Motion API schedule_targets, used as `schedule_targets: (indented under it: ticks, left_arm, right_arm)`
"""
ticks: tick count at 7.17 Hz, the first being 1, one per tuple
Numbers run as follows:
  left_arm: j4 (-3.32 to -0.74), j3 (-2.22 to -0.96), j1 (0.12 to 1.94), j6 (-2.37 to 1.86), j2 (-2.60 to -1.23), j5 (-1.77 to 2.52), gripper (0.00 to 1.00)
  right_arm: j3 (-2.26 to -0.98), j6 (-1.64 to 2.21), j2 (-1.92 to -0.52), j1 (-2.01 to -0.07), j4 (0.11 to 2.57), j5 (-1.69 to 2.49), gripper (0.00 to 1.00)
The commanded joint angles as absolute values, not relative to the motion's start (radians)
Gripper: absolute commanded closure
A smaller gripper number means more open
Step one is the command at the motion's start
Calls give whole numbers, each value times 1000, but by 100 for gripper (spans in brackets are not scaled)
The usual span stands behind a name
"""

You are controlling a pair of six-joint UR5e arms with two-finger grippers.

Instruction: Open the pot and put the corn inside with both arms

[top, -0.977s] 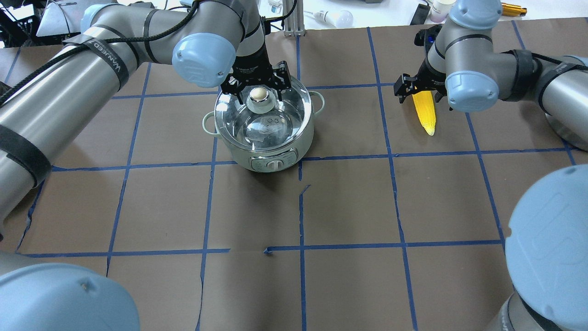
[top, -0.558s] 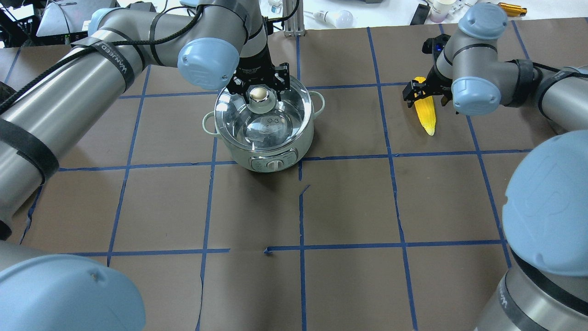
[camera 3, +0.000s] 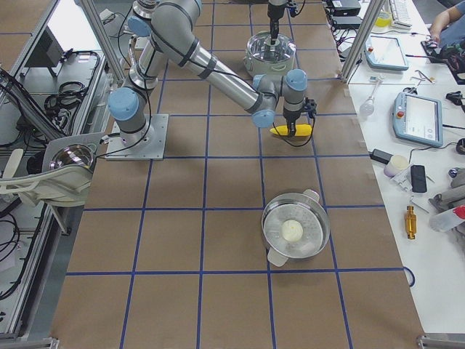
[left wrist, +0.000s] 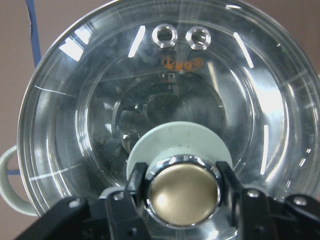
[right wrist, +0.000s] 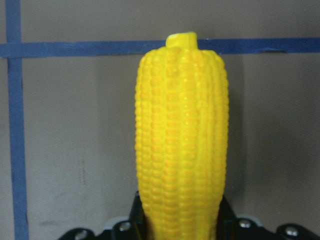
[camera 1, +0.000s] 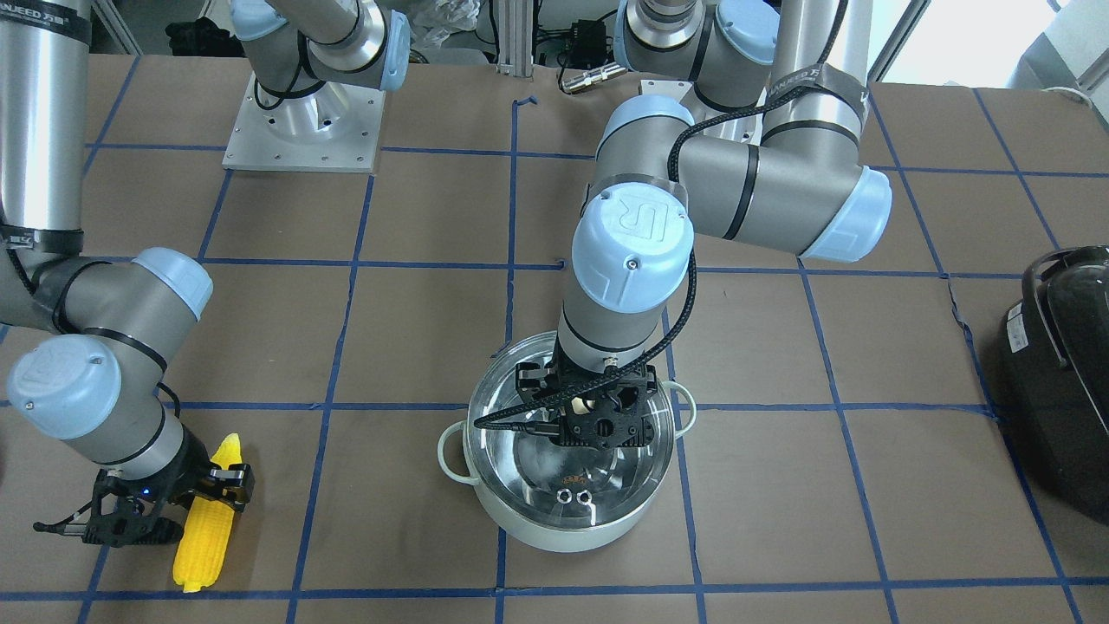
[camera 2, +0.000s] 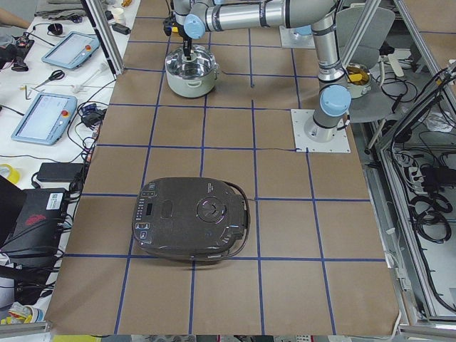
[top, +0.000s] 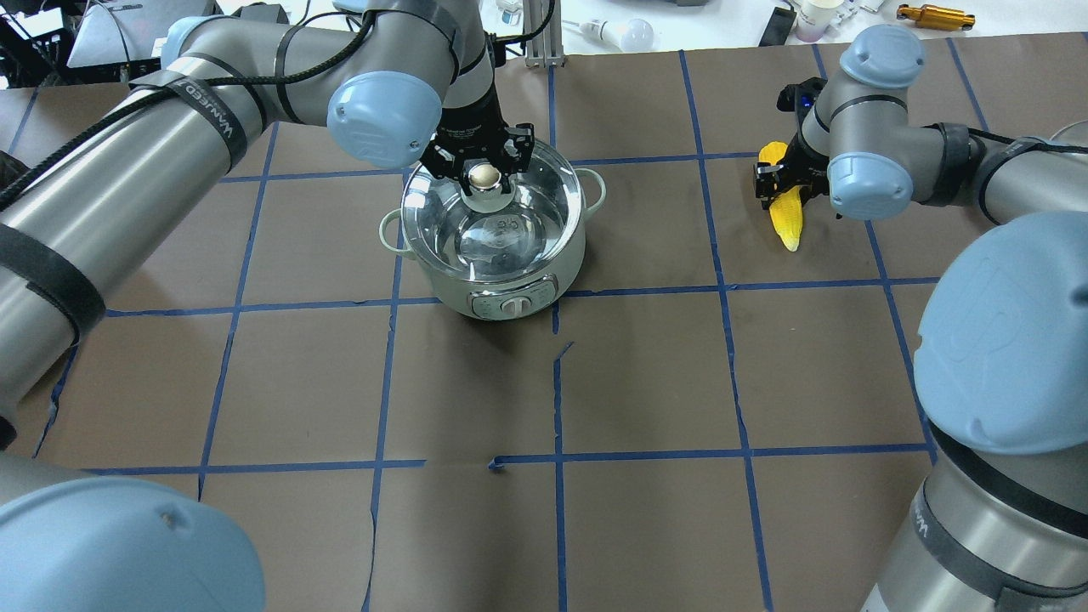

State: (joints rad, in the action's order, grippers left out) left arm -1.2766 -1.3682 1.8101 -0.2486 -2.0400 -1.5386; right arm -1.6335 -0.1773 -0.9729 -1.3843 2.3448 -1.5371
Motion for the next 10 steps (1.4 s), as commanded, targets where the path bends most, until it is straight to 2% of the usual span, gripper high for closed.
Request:
schedule_targets:
  ticks: [1, 3, 5, 7, 10]
  left_arm:
    - [-1293, -1358, 1804, -247, -2008, -1536, 92]
    - [-1394, -1341, 1742, -163, -1947, -1542, 93]
    - [-1430, -1380, 1579, -27, -1885, -1540, 97]
    - [-1355, -1500, 1433, 229, -1872, -1539, 97]
    - [-1104, -1677, 1284, 338, -1899, -1542, 97]
  right_arm:
    - [-1617, -166, -988, -1384, 2341, -1552, 100]
    - [-1563, -163, -1031, -1385, 2263, -1546, 100]
    - [-1554, -158, -1081, -1390, 2211, -1545, 100]
    - [-1501, 57, -1185, -1507, 2062, -1549, 100]
    - [-1301, 401, -1157, -1785, 1880, -1551, 100]
